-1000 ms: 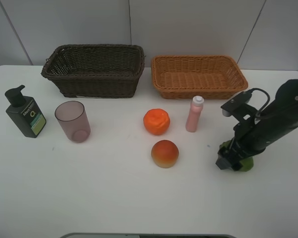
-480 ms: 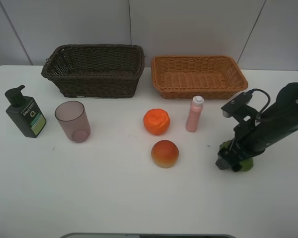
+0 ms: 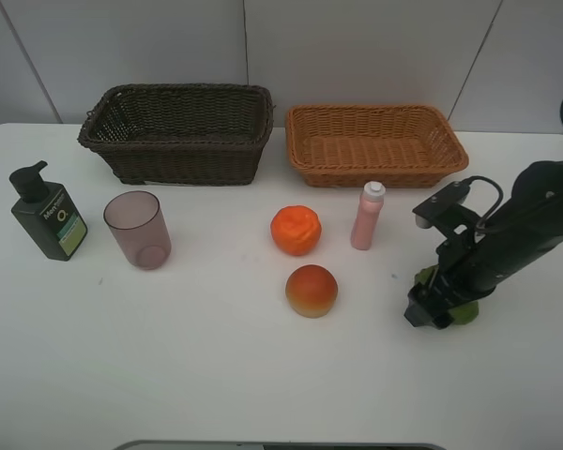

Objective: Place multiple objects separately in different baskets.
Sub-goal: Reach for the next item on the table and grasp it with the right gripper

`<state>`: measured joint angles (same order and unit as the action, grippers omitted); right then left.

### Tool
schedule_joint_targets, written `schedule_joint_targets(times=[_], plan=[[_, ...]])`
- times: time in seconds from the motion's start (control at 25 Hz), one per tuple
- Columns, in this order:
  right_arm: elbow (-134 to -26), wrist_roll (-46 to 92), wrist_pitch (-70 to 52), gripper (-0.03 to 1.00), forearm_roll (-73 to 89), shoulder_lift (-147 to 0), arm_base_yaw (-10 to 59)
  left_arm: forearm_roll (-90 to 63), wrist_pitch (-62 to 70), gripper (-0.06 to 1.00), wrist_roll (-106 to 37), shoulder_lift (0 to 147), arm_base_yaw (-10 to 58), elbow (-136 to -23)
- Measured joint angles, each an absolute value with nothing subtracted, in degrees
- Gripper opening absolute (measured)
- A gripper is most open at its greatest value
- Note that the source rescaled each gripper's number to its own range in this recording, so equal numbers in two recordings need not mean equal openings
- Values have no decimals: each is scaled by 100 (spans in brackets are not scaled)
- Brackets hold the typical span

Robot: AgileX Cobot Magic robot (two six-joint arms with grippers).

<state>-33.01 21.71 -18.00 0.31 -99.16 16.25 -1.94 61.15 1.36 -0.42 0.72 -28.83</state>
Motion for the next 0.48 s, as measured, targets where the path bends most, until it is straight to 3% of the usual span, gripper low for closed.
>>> schedule_joint_targets(times=[0.04,0.12,0.16,0.48], plan=[[-3301,2171,-1787,71,48,-9918,1625,-194,6115,89,136,-42,72,-2883],[-3301,2171,-1713,47,70,-9936,1625,-194,6115,89,136,-42,72,-2883],[-3301,2171,-1691,41,79,-9936,1625,-194,6115,89,136,-42,72,-2883],[-3301,2171,-1662,41,79,-9936,1625,-194,6115,89,136,-42,72,-2883]])
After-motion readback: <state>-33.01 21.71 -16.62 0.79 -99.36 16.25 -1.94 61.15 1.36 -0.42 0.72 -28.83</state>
